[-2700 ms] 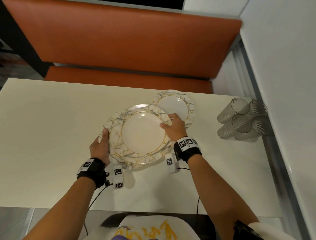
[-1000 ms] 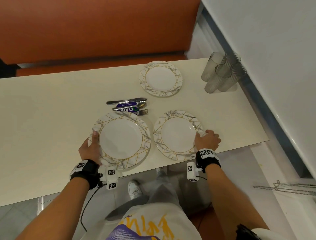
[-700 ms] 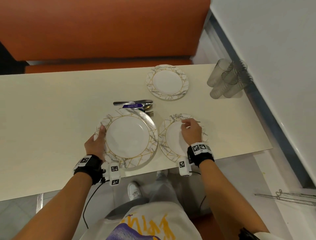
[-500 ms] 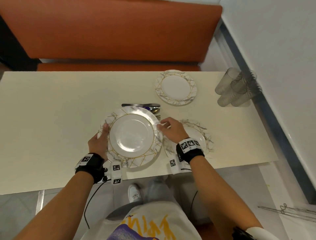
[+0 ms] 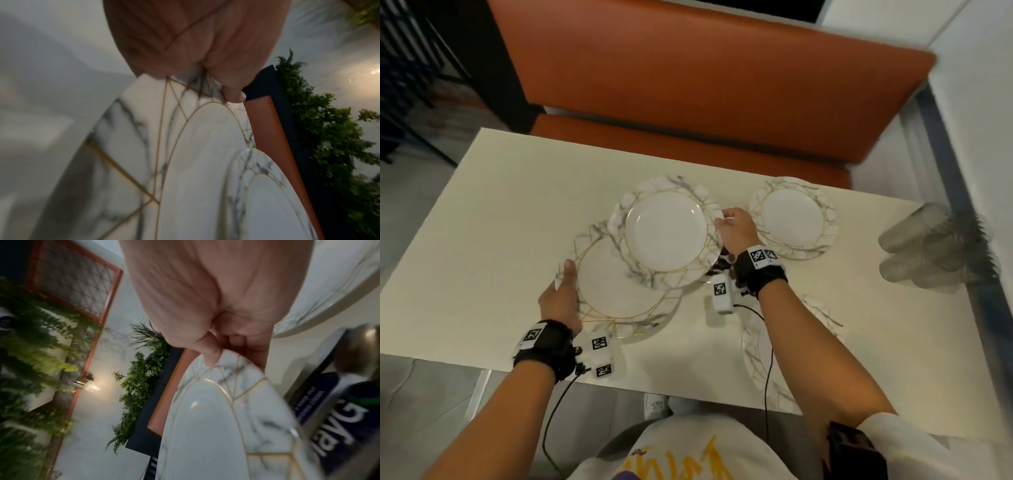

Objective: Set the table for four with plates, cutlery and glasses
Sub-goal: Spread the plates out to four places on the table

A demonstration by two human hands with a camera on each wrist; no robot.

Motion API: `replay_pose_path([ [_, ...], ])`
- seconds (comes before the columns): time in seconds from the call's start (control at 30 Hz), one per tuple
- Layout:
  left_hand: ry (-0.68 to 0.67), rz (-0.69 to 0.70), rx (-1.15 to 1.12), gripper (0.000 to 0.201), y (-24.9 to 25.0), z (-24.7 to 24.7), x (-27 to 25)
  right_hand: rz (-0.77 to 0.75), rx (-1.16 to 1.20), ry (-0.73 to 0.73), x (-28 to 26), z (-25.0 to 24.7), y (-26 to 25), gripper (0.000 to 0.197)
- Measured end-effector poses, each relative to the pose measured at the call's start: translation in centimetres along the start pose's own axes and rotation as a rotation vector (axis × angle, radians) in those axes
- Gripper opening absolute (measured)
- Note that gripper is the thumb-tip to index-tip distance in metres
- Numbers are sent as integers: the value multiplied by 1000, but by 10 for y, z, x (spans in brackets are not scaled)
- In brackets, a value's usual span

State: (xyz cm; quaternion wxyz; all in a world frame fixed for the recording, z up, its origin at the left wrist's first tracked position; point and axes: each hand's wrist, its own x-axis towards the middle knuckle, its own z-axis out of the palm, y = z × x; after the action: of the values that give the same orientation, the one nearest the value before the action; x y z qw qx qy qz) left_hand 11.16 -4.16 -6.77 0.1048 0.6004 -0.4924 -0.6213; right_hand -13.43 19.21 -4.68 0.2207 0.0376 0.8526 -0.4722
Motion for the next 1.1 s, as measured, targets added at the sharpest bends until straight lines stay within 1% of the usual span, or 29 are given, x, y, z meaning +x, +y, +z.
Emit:
replay_pose_path([
  [0.07,47,-14,-31,68,0,-7,7,40,85,24,29,10,-7,24],
  [0.17,71,-33,-11,51,1,-14,10,135,170,35,65,32,-12,29],
  [0.23,86,-35,-11,44,-2,-18,16,201,212,5,88,50,-12,30],
  [0.27,90,-29,-13,45,-4,-20,17,216,213,-4,98,58,-11,27],
  [0.33,94,-11,-28,52,-5,-23,21,223,183,-14,119,75,-6,14],
  [0.4,79,-19,-11,60,-7,-25,26,229,154,-24,133,91,-3,12],
  [0.47,63,-12,-15,59,-8,-25,28,223,145,-34,144,105,0,13],
  [0.57,52,-19,-40,48,-5,-21,29,220,120,-48,138,112,-12,18],
  [0.67,51,-24,-72,41,0,-18,29,228,106,-47,131,115,-22,12],
  [0.73,54,-26,-75,43,0,-18,32,207,39,-25,127,114,-25,12],
  [0.8,53,-23,-83,47,0,-20,34,179,-22,-13,125,115,-26,7],
  [1.0,61,-65,-88,53,-3,-23,37,154,-165,-82,121,116,-26,17],
  [1.1,65,-68,-86,50,-4,-23,35,112,-197,-118,119,119,-28,21],
])
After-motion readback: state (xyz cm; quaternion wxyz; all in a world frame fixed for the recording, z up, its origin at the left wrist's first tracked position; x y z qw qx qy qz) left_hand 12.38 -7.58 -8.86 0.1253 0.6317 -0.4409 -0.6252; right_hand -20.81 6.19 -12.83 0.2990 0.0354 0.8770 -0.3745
